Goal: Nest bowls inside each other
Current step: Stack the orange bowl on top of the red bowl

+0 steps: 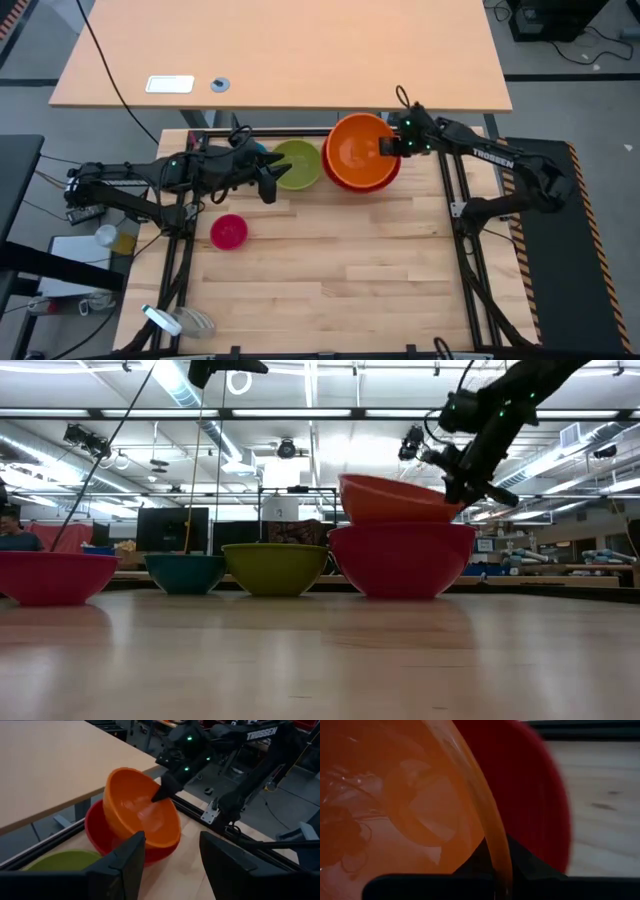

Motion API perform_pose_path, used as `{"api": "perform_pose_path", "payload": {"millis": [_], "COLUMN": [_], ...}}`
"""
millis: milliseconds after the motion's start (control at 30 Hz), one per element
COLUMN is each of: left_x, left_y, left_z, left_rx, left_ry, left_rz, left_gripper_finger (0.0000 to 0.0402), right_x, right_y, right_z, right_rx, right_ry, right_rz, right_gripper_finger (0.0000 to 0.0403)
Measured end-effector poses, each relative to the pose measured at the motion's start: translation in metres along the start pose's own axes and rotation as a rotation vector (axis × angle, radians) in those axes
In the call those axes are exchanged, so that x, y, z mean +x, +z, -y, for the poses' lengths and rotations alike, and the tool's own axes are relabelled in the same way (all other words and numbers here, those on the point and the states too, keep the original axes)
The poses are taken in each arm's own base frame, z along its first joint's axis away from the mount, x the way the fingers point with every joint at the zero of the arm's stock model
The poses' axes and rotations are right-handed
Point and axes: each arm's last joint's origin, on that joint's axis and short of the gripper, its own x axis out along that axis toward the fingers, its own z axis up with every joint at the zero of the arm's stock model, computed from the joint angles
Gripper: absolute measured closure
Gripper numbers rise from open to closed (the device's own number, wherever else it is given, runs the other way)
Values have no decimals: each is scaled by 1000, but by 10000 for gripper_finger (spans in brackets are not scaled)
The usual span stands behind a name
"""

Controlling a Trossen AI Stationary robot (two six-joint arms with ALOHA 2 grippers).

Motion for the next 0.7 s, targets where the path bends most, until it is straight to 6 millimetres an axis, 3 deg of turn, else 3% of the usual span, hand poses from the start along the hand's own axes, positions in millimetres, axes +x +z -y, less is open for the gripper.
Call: {"api": "perform_pose_path", "payload": {"millis": [200,467,700], "left_x": [0,0,1], "left_y": [0,-1,0], "left_z": [0,0,-4], "left_rx": [-19,-16,-15], "left_ry": [1,3,21], "left_rz": [0,-6,-10], "left_gripper_finger": [209,209,209], "right_x": [23,51,51], "right_y": [11,8,8], "right_z": [17,22,21], "right_rx": [37,57,31], "right_ry": [-71,-52,-59], "right_rz": [-56,-202,-185], "right_gripper_finger": [384,376,316]}}
